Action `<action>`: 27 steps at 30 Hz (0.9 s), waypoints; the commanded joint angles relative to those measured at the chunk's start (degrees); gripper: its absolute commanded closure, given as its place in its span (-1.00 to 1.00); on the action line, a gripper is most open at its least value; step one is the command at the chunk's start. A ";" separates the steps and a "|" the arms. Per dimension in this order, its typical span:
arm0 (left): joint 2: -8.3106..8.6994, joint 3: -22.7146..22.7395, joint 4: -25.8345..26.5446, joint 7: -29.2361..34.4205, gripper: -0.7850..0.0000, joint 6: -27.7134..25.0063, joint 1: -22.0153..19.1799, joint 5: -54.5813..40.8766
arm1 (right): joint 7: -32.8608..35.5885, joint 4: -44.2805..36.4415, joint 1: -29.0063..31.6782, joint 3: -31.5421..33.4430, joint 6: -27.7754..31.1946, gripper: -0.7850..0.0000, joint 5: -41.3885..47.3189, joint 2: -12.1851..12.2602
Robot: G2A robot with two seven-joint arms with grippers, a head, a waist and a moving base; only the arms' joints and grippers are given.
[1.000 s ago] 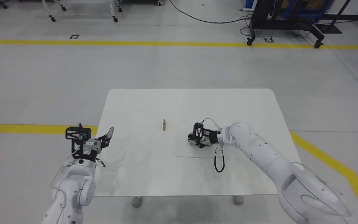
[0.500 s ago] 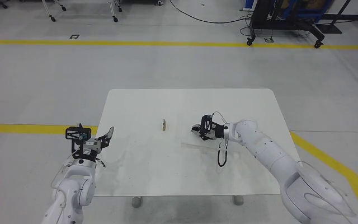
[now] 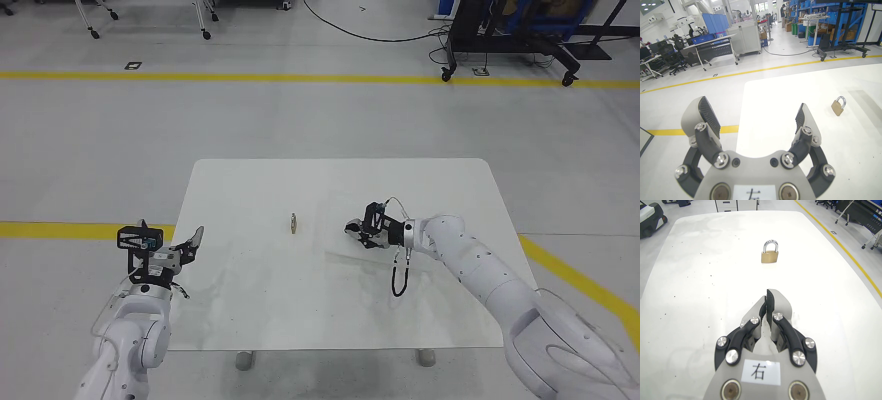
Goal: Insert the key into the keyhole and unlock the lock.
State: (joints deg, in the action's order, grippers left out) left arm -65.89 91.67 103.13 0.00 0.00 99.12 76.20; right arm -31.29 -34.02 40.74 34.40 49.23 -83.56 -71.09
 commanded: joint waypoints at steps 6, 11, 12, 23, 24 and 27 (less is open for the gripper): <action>-0.26 -5.12 7.16 11.44 -1.00 -8.10 -2.28 -6.34 | 0.00 0.00 0.00 0.00 0.00 1.00 0.00 0.00; -0.36 -14.12 8.99 24.84 -1.00 -13.92 -9.41 1.96 | 0.00 0.00 0.00 0.00 0.00 1.00 0.00 0.00; -0.45 -16.22 8.77 25.99 -1.00 -14.38 -10.81 4.86 | 0.00 0.00 0.00 0.00 0.00 1.00 0.00 0.00; -3.42 -33.50 -6.79 24.48 -1.00 -13.82 -26.87 17.86 | 0.00 0.00 0.00 0.00 0.00 1.00 0.00 0.00; -3.76 -34.44 -8.09 24.46 -1.00 -13.96 -27.90 16.97 | 0.00 0.00 0.00 0.00 0.00 1.00 0.00 0.00; -4.77 -37.19 -11.97 24.83 -1.00 -14.94 -30.74 14.33 | 0.00 0.00 0.00 0.00 0.00 1.00 0.00 0.00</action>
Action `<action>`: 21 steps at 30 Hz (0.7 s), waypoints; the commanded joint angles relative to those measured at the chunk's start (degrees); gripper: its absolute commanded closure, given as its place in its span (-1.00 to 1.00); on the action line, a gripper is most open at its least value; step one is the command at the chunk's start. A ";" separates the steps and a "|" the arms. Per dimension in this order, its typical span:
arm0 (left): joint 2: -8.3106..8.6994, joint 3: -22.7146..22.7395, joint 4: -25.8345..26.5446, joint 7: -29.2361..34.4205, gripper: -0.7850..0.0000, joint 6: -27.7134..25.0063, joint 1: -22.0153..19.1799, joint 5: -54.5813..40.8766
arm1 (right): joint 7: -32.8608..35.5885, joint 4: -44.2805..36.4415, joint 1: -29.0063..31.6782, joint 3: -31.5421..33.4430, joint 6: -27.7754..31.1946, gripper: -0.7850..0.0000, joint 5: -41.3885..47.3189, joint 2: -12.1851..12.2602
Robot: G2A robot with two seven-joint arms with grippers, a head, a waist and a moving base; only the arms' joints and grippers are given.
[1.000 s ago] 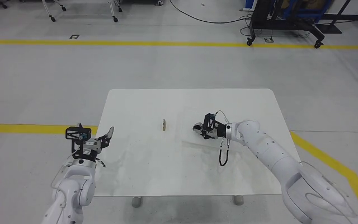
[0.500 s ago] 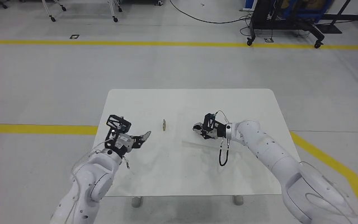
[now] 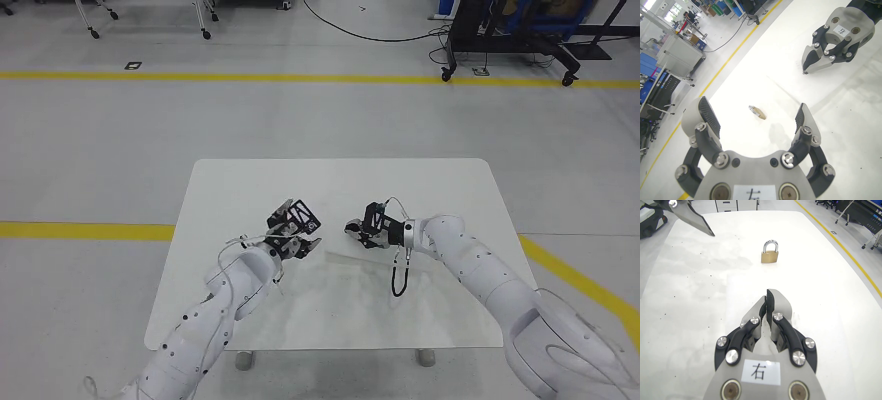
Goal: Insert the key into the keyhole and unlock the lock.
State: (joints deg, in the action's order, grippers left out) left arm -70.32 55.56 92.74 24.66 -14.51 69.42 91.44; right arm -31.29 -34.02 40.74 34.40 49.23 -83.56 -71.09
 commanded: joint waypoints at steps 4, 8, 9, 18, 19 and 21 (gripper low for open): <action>-1.76 -4.56 -7.34 -0.12 -1.00 0.69 -4.74 -1.43 | 0.00 0.00 0.00 0.00 0.00 1.00 0.00 0.00; -3.11 -7.50 -11.89 -0.58 -1.00 2.32 -7.42 -1.44 | 0.00 0.00 0.00 0.00 0.00 1.00 0.00 0.00; -3.37 -8.15 -12.67 -0.60 -1.00 2.64 -7.91 -0.87 | 0.00 0.00 0.00 0.00 0.00 1.00 0.00 0.00; -4.93 -11.74 -17.77 0.13 -1.00 4.82 -9.78 3.77 | 0.00 0.00 0.00 0.00 0.00 1.00 0.00 0.00; -5.04 -11.96 -18.22 0.11 -1.00 4.87 -9.89 4.27 | 0.00 0.00 0.00 0.00 0.00 1.00 0.00 0.00; -5.23 -12.10 -18.81 -0.08 -1.00 4.93 -10.01 4.65 | 0.00 0.00 0.00 0.00 0.00 1.00 0.00 0.00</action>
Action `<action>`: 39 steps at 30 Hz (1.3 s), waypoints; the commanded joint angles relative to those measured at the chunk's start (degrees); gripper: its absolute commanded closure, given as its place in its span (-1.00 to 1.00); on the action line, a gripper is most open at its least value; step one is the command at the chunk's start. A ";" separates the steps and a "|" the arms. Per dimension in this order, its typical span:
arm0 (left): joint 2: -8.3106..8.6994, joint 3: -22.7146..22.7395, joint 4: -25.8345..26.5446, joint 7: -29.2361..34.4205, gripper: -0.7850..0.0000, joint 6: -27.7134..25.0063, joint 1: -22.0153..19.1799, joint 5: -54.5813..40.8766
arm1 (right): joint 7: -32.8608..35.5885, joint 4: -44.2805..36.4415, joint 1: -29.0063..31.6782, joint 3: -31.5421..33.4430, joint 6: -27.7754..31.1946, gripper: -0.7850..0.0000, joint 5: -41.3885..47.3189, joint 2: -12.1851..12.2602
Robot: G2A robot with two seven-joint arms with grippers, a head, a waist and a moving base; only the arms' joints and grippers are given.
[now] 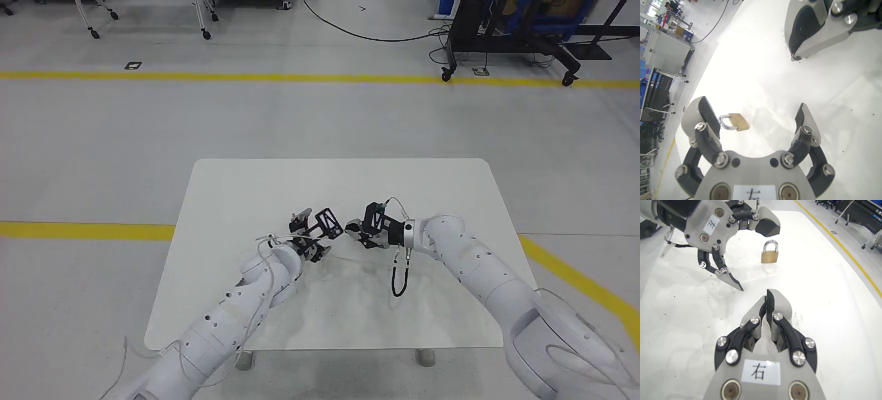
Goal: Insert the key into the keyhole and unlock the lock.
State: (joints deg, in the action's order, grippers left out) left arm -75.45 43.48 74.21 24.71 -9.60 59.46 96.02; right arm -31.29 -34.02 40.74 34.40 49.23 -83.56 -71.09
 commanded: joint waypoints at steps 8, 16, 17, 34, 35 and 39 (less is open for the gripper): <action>-0.49 0.43 -1.36 -0.26 -1.00 -0.61 -0.20 0.91 | 0.00 0.00 0.00 0.00 0.00 1.00 0.00 0.00; 0.42 7.21 5.47 -0.50 -1.00 -0.44 0.15 -1.87 | 0.00 0.00 0.00 0.00 0.00 1.00 0.00 0.00; 0.75 8.96 7.34 -0.05 -1.00 -0.88 0.68 -3.02 | 0.00 0.00 0.00 0.00 0.00 1.00 0.00 0.00; 5.84 44.52 35.69 3.37 -1.00 -8.83 29.87 -32.28 | -0.40 -1.77 1.25 1.93 -0.04 1.00 4.96 0.01; 5.91 45.61 35.91 2.73 -1.00 -9.37 31.38 -34.55 | -1.47 -2.16 1.64 2.92 1.19 1.00 7.41 0.14; 5.94 46.34 35.98 2.37 -1.00 -9.67 32.25 -36.19 | -4.43 -2.75 2.87 6.78 7.75 1.00 16.70 0.78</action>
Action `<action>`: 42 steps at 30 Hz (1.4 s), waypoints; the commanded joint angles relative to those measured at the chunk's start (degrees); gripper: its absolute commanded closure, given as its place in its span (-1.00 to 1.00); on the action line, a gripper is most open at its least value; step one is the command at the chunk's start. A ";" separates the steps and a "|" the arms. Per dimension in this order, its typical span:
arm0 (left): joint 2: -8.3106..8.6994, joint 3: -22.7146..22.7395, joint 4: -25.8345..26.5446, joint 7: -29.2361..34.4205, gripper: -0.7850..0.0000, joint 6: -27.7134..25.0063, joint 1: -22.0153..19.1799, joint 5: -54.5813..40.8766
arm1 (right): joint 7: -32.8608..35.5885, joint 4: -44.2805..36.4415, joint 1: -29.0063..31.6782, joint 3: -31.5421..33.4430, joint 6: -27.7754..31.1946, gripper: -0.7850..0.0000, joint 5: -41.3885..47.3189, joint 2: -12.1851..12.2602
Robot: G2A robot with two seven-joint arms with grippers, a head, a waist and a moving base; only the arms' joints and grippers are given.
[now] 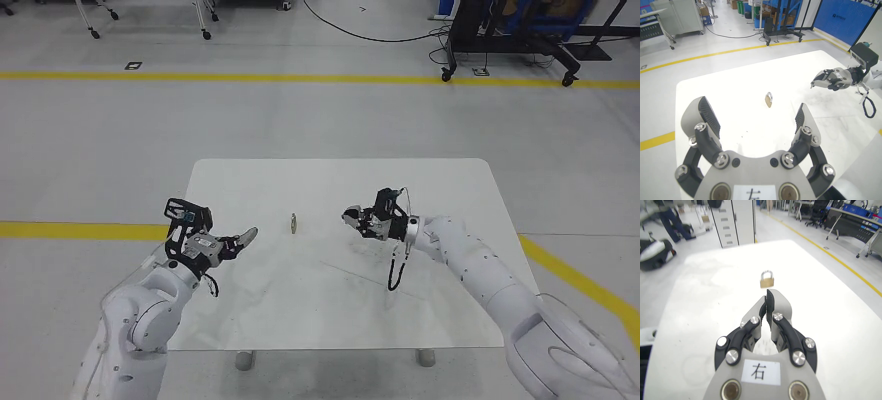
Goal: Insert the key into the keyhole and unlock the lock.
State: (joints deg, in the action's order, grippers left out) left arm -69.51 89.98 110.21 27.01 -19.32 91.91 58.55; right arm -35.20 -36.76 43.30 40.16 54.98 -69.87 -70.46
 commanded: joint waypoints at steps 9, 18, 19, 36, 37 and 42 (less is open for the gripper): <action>0.00 -0.26 -0.10 0.03 -1.00 -0.05 -0.13 1.49 | 2.68 -0.55 1.40 2.67 2.90 1.00 8.99 0.52; -1.22 -3.95 -3.29 3.36 -1.00 8.48 -2.65 -28.35 | 4.56 -3.74 3.55 2.95 3.02 1.00 15.95 -0.09; -1.41 -4.39 -3.61 4.37 -1.00 11.35 -3.36 -32.12 | 5.25 -4.33 4.10 2.70 3.02 1.00 19.29 -0.48; -2.75 -11.28 -8.87 12.66 -1.00 24.54 -12.00 -52.38 | 23.62 -5.95 5.55 -1.87 3.02 1.00 62.06 -4.09; -2.82 -11.27 -8.46 11.41 -1.00 23.70 -11.83 -53.21 | 23.62 -5.95 5.55 -1.87 3.02 1.00 62.06 -4.09; -2.89 -12.73 -8.58 8.27 -1.00 19.36 -10.84 -52.73 | 29.37 -8.03 7.30 -2.62 0.65 1.00 67.13 -4.54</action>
State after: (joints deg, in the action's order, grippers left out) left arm -72.41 77.72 101.87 35.77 0.73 80.84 5.02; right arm -8.86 -44.13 50.15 37.81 56.64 -5.43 -74.84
